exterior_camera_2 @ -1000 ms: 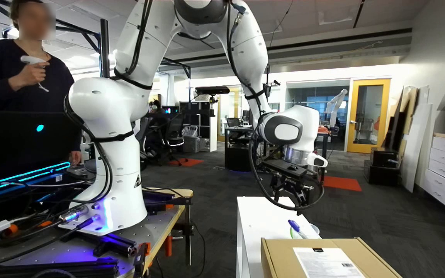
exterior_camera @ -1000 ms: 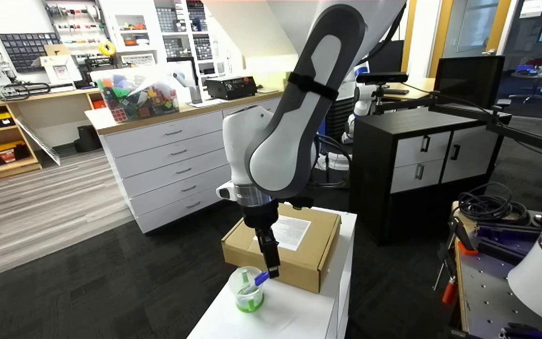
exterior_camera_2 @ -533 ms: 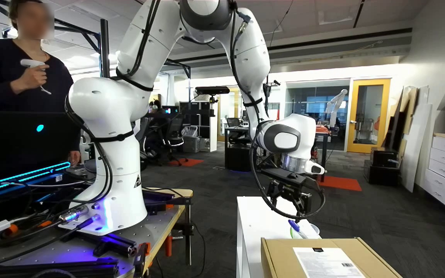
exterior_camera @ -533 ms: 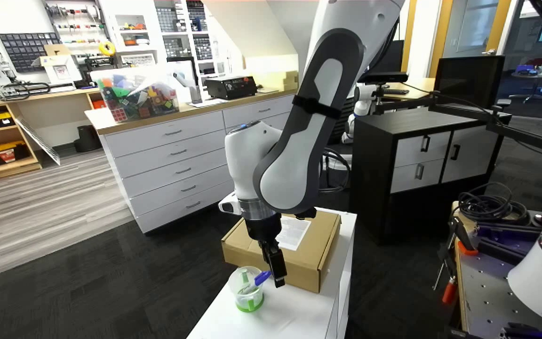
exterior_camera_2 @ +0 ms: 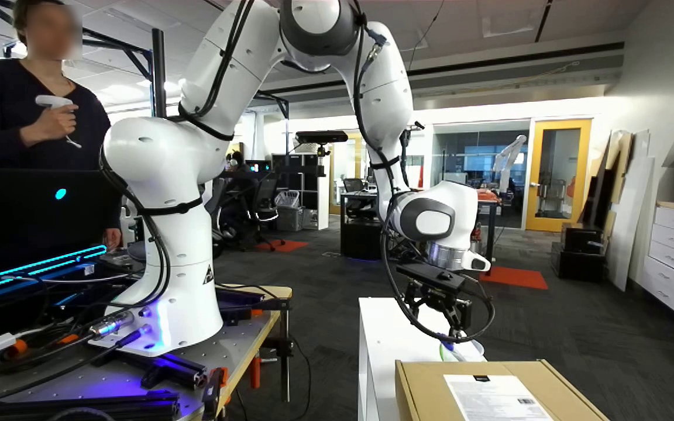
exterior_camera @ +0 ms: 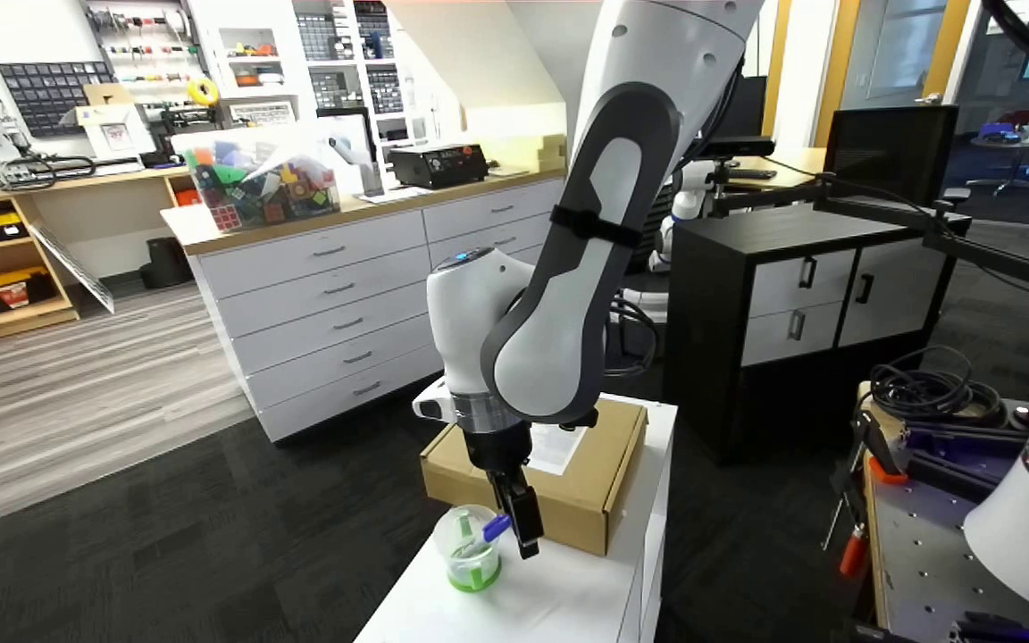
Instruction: Pick the marker from the cup and put it on the table
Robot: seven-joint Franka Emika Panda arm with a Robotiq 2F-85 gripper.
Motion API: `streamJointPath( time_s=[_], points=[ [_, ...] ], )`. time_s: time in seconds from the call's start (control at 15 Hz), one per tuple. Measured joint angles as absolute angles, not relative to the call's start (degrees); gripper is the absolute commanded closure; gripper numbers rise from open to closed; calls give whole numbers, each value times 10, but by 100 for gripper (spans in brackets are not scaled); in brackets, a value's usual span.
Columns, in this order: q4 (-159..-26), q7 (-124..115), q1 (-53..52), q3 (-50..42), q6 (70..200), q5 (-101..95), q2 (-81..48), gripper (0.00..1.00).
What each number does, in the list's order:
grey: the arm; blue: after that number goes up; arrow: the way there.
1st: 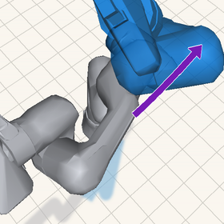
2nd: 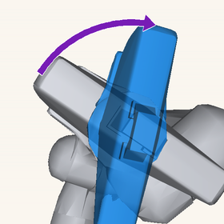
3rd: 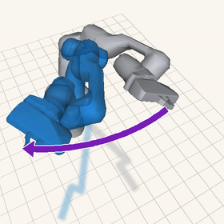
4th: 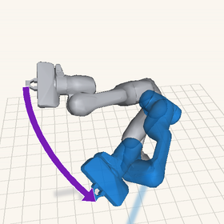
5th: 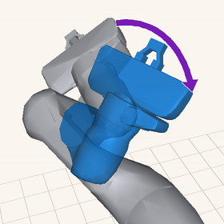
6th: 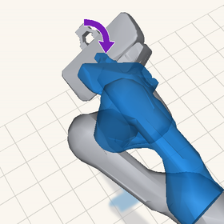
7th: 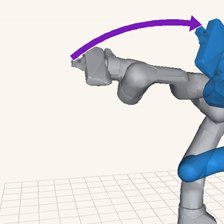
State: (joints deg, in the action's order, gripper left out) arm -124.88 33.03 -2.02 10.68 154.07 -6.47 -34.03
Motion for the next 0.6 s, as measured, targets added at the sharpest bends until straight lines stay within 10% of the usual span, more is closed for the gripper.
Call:
streamJointPath(
  time_s=[0.4,0.6],
  points=[
    [-1236,334,-20,107,1541,-96,-358,0],
    [-1228,334,-20,107,1541,-106,-366,33]
  ],
)
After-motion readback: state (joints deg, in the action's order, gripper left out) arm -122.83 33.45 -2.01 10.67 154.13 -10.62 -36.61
